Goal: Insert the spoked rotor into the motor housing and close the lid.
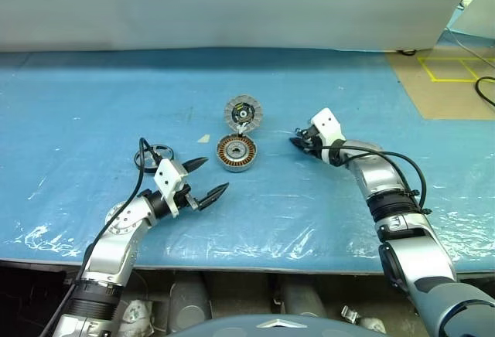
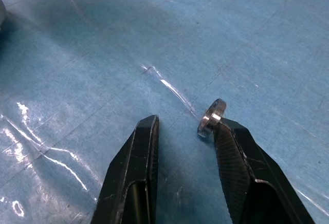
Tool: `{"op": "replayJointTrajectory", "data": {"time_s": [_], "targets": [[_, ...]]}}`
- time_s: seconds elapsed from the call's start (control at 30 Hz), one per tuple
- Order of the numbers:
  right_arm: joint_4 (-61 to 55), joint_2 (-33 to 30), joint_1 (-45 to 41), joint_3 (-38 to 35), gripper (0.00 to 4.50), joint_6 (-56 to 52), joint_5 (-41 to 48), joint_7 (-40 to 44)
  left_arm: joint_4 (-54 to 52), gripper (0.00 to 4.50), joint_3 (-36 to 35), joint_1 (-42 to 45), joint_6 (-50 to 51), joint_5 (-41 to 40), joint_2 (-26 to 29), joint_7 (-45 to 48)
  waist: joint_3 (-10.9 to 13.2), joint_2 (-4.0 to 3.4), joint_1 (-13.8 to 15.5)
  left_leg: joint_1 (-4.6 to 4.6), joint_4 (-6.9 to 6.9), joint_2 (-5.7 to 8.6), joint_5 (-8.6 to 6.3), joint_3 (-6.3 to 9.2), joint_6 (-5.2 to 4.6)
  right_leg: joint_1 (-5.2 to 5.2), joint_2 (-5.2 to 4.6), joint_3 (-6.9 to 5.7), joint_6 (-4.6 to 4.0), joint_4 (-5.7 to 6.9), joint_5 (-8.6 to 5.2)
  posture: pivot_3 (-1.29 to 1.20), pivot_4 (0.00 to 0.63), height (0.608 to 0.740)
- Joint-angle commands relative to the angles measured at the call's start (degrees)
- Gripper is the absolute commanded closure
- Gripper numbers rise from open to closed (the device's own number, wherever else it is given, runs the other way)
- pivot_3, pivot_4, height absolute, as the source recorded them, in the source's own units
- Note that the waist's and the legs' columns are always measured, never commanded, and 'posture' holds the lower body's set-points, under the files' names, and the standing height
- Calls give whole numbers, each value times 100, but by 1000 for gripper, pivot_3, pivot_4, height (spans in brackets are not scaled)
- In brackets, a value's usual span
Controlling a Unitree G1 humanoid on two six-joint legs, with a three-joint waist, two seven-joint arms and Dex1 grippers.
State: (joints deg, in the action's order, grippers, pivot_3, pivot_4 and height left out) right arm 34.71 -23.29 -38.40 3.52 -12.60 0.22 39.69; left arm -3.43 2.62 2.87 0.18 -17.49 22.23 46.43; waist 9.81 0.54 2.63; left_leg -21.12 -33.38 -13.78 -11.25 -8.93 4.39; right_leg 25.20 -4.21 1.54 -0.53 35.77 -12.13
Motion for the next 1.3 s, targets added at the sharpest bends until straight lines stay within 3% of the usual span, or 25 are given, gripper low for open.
{"op": "replayJointTrajectory", "data": {"time_s": [0.03, 0.27, 0.6, 1.3], "targets": [[-38, 38, -117, -90, 2816, -2, 96, -45, -199, 0, 3, -17, -70, 20, 49, 11, 0, 0, 0, 0, 0, 0, 0, 0, 0, 0, 0, 0, 0, 0, 0, 0, 150, 740], [56, 56, -168, -69, 2816, 131, 34, -166, -193, 0, 20, -15, -60, 23, 49, 21, 0, 0, -1, 0, 1, 0, 0, 0, 0, 0, 0, 0, 0, 0, 0, 0, 150, 740], [-138, -159, -132, 118, 2816, 385, 40, 463, -147, 0, 23, 16, -56, 39, 80, 44, 0, 0, 1, -1, 4, 0, 0, 0, 0, 0, 0, 0, 0, -3, 0, 0, 150, 740], [314, -98, -228, 100, 2816, 506, 10, 312, -164, 0, 30, -15, -60, 79, 109, 69, 0, 0, -1, 0, 4, 0, 0, -1, 0, 0, 0, 0, 0, -3, 0, 0, 150, 740]]}}
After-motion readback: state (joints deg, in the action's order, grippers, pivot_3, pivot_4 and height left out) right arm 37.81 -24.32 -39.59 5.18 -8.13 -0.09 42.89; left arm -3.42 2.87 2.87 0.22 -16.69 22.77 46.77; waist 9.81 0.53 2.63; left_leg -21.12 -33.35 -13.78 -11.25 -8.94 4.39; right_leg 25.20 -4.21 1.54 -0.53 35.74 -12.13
